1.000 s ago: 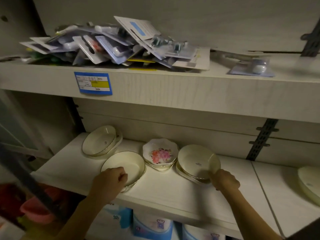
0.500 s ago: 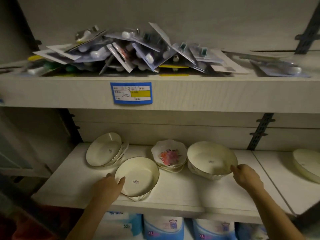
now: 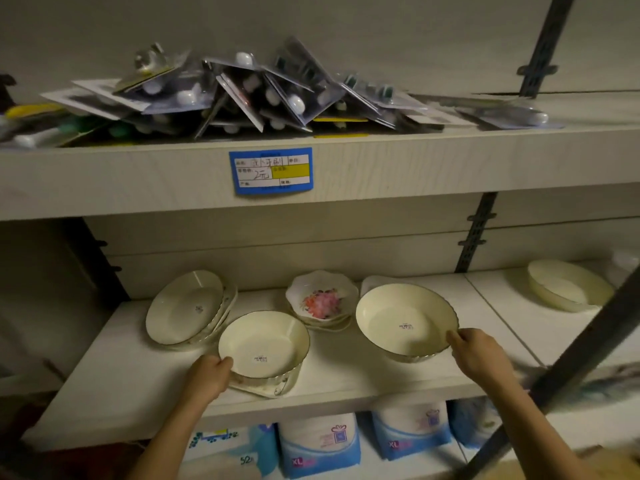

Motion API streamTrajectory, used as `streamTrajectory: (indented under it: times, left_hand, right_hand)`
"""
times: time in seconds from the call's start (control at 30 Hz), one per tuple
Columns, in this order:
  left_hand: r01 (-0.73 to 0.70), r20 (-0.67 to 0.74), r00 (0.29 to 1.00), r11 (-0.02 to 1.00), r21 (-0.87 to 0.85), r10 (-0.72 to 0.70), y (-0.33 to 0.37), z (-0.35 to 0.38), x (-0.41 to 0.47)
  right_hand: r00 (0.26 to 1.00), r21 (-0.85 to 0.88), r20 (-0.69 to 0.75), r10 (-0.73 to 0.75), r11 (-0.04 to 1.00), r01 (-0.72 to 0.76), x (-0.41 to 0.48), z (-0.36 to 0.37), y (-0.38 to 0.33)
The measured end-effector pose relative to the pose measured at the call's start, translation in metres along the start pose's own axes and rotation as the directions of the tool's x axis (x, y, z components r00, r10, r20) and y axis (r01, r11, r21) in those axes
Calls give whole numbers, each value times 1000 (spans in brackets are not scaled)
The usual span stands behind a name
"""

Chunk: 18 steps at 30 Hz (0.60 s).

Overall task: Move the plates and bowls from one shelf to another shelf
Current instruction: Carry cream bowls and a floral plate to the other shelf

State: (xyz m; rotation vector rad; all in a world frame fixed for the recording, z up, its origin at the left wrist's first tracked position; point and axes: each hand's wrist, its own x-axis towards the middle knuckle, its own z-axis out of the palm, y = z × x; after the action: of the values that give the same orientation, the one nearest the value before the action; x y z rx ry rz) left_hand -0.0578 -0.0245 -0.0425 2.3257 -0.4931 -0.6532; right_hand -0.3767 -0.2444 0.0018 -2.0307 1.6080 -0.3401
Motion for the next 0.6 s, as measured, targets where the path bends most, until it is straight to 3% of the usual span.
streamTrajectory:
  times: [0.23, 0.6]
  left_hand:
    - [-187, -19, 982, 982, -36, 187, 19, -10, -26]
    - [-408, 240, 876, 908, -97, 419, 89, 35, -65]
  right_hand:
    - [996, 118, -74, 59, 992, -50, -34, -5, 7]
    - [966, 224, -195, 172, 966, -127, -99, -51, 65]
